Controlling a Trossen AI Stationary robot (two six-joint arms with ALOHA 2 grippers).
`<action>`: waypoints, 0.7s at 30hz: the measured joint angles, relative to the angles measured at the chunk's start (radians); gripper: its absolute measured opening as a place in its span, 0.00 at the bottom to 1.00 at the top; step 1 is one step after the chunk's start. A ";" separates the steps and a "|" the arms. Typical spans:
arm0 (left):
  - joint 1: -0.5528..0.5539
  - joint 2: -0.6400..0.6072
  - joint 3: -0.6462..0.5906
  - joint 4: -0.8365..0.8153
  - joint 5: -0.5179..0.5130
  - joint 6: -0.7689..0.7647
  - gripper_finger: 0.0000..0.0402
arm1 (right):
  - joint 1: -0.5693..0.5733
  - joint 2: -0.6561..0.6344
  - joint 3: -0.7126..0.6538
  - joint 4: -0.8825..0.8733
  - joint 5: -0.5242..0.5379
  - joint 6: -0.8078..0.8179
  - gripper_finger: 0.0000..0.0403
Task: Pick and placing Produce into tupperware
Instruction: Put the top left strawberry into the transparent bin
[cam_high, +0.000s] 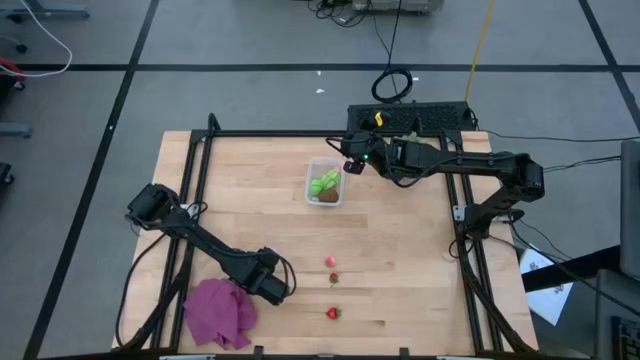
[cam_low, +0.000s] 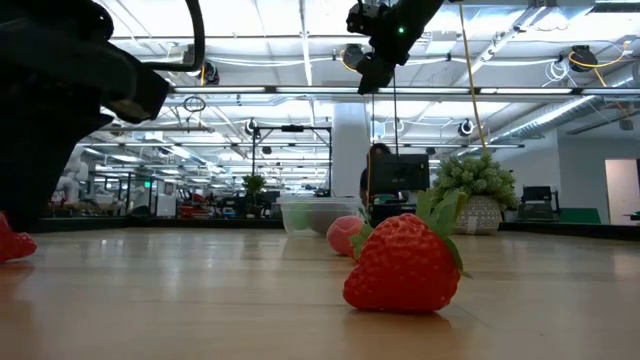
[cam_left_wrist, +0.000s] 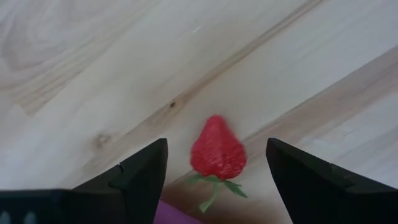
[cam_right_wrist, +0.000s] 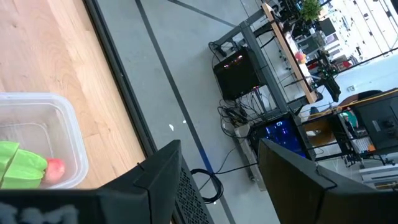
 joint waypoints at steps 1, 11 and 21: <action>0.000 0.000 0.000 0.005 -0.003 0.000 0.68 | 0.000 0.000 0.000 0.000 0.000 0.000 0.50; 0.000 0.004 0.000 0.006 -0.007 0.001 0.68 | 0.000 0.000 0.000 0.000 0.000 0.000 0.50; 0.012 0.080 0.003 0.024 0.069 0.041 0.68 | 0.000 0.000 0.000 0.009 0.000 0.000 0.50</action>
